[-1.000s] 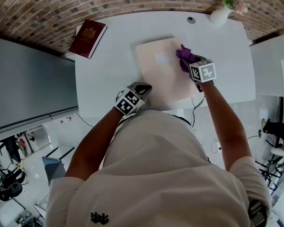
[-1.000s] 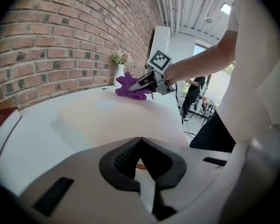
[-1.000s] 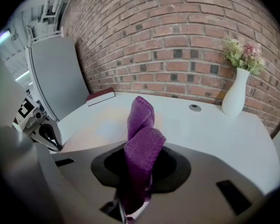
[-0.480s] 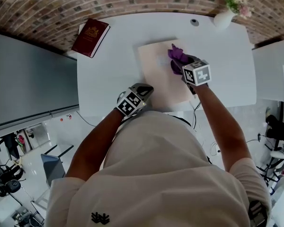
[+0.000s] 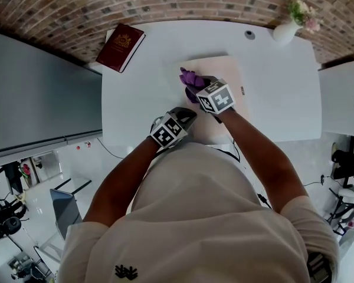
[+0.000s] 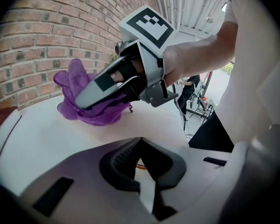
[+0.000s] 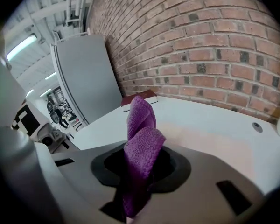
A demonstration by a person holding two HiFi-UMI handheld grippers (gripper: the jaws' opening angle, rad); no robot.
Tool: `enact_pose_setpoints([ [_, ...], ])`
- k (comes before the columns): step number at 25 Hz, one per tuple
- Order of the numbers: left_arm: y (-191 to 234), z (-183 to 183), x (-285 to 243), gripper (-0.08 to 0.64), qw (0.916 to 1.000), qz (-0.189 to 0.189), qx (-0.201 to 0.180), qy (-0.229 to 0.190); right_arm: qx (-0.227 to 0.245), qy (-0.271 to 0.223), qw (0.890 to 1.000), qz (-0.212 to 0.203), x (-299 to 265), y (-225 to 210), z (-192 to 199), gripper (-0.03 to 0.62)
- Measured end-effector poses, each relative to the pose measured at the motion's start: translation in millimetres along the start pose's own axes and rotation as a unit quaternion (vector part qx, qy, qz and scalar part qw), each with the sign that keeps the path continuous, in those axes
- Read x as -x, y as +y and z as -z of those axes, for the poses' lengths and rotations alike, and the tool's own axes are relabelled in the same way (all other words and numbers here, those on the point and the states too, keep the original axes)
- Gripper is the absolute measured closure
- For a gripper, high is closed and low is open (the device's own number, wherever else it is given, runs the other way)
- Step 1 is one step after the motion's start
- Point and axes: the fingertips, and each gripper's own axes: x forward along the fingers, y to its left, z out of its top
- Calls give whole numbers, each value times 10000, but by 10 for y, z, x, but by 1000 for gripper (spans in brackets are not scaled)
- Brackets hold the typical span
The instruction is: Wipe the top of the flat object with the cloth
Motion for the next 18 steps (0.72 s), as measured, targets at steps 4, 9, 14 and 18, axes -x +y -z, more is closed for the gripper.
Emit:
enact_pose_setpoints([
  [4, 9, 8, 11, 535, 10000, 5, 9, 14, -102, 23, 9998, 180, 19, -190, 40, 466],
  [9, 16, 9, 16, 535, 10000, 26, 17, 12, -202, 41, 9984, 523, 198, -573, 149, 466],
  [14, 21, 7, 10, 535, 10000, 64, 28, -16, -367, 22, 9956, 861, 410, -962, 262, 466],
  [18, 28, -2, 7, 535, 10000, 66, 57, -11, -493, 19, 9922, 1141, 589, -1273, 362, 466],
])
